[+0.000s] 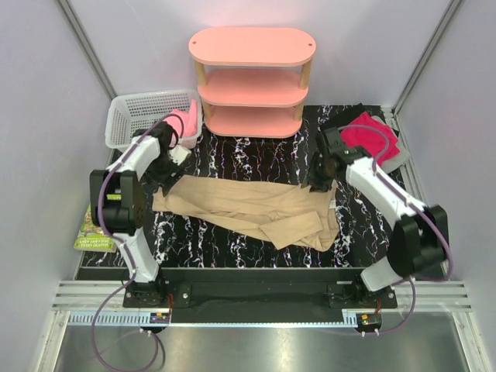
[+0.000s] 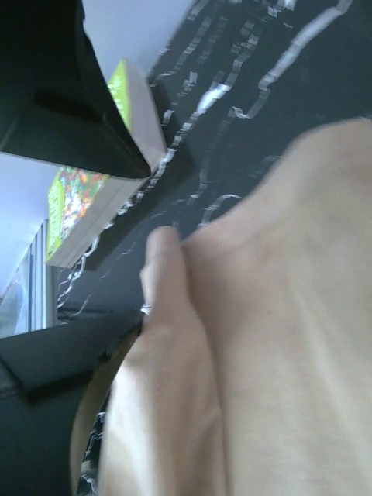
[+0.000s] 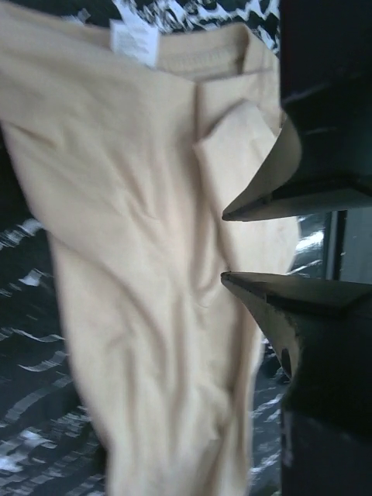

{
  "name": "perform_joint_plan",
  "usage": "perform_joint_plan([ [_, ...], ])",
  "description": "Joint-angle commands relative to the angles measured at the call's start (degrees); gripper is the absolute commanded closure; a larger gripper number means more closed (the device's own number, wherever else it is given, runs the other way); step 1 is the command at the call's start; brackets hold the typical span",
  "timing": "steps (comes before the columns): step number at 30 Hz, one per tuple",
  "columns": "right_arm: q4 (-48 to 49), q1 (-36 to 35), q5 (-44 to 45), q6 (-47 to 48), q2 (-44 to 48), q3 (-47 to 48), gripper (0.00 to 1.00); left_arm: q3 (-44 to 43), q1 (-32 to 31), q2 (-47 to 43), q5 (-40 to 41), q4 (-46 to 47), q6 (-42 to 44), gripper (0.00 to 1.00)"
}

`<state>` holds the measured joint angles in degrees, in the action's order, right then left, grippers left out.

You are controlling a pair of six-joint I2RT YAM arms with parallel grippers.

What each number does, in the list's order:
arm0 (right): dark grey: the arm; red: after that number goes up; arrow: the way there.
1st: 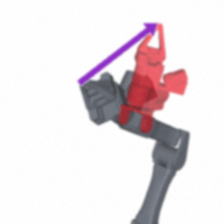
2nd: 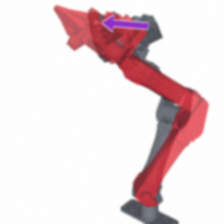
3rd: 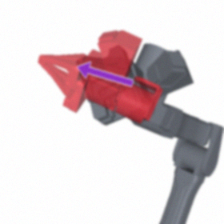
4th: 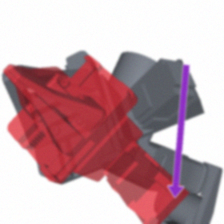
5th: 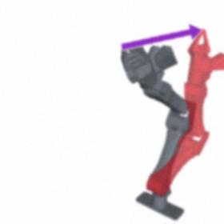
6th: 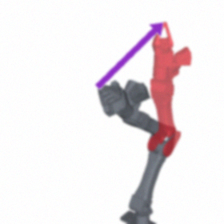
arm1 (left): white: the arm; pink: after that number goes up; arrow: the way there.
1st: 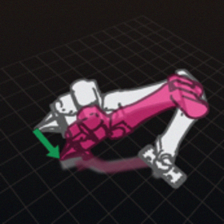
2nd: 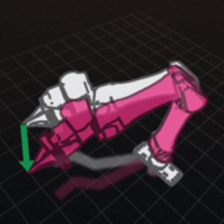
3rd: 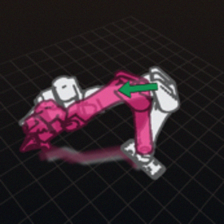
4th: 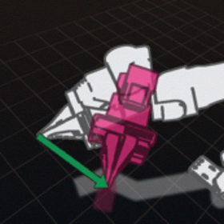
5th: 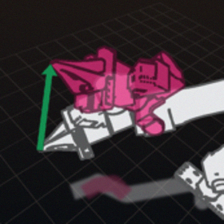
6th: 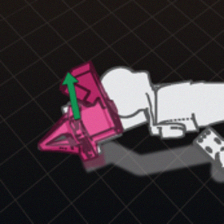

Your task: Fold and stack the t-shirts

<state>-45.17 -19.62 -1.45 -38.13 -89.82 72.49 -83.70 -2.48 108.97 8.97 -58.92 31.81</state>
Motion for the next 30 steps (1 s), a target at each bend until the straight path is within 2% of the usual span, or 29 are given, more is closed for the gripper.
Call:
perform_joint_plan([
  [1,-0.4,-5.3,-5.6,2.9,12.5,-7.5,0.59,0.7,-2.9,-15.3,-2.0,-1.5,-0.3,0.20],
  [3,-0.5,-7.4,-6.6,2.4,16.1,-11.5,0.59,2.1,-6.1,-20.8,-3.5,-3.6,-1.2,0.18],
  [4,-0.4,-9.5,-7.5,1.2,16.7,-12.8,0.59,2.9,-10.0,-21.9,-3.9,-4.0,-1.7,0.18],
  [6,0.0,-11.0,-10.7,-0.5,16.8,-16.6,0.58,4.9,-13.9,-23.3,-3.8,-4.3,-3.8,0.18],
  [7,0.5,-12.2,-11.1,-2.3,16.7,-17.7,0.58,5.6,-16.9,-22.9,-3.9,-4.2,-4.5,0.18],
  [12,6.7,-12.5,-13.5,-6.3,17.1,-24.9,0.58,6.9,-23.5,-16.7,-7.3,-3.6,-8.3,0.21],
  [17,5.7,-12.3,-5.8,-8.6,17.2,-28.5,0.59,6.4,-30.8,-12.9,-7.3,-2.4,-10.4,0.21],
  [25,0.4,-9.4,7.1,-10.5,19.1,-24.5,0.53,5.8,-35.1,-9.7,-8.6,-1.6,-13.2,0.21],
  [30,0.8,-5.9,7.7,-8.2,16.1,-21.9,0.53,7.0,-35.7,-8.5,-9.9,-0.9,-15.2,0.20],
])
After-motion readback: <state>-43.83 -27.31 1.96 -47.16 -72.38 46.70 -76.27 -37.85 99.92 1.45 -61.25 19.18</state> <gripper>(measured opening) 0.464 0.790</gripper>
